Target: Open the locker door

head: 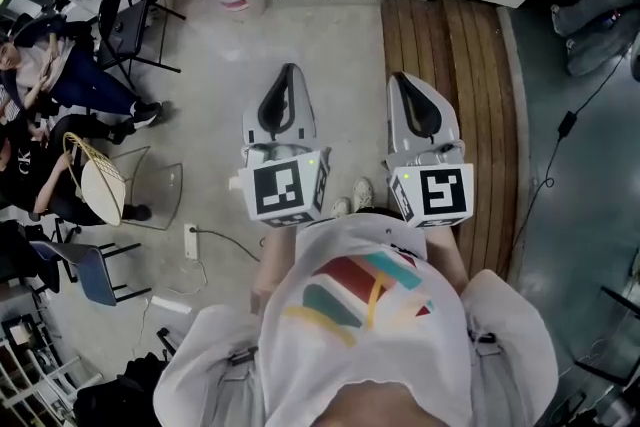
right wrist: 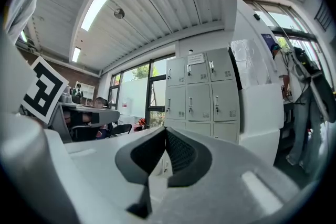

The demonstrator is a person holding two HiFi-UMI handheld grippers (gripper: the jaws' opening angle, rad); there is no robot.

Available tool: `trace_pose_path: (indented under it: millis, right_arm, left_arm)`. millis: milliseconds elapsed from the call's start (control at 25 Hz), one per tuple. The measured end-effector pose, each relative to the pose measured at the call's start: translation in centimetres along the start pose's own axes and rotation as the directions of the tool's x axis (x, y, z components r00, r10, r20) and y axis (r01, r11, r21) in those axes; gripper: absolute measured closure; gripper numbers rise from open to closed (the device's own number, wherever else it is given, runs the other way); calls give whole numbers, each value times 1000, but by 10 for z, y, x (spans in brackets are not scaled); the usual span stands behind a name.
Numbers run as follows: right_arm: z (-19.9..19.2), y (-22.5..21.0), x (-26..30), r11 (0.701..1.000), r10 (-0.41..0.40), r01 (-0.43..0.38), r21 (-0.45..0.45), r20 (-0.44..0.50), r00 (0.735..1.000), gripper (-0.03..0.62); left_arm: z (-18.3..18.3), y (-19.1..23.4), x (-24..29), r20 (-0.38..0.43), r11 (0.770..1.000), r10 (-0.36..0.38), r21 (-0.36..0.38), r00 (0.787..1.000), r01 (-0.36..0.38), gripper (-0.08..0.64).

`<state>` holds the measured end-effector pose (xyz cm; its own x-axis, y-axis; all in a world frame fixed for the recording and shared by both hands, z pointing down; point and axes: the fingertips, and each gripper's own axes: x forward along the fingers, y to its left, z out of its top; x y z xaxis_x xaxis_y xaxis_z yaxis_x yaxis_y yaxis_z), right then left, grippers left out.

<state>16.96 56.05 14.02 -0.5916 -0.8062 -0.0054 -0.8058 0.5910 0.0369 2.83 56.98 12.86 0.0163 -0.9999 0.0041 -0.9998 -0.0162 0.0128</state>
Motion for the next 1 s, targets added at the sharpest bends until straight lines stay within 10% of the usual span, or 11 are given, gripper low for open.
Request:
trace_pose_path:
  millis: [600, 1000]
  right_arm:
    - [-33, -45, 33, 999, 29, -29, 20, -28, 999, 588]
    - [-44, -73, 87, 1000, -5, 6, 14, -59, 998, 588]
  left_arm:
    - [-21, 34, 39, 16, 989, 145, -8, 989, -145, 543]
    - [-27, 36, 109, -6, 996, 89, 4, 996, -89, 543]
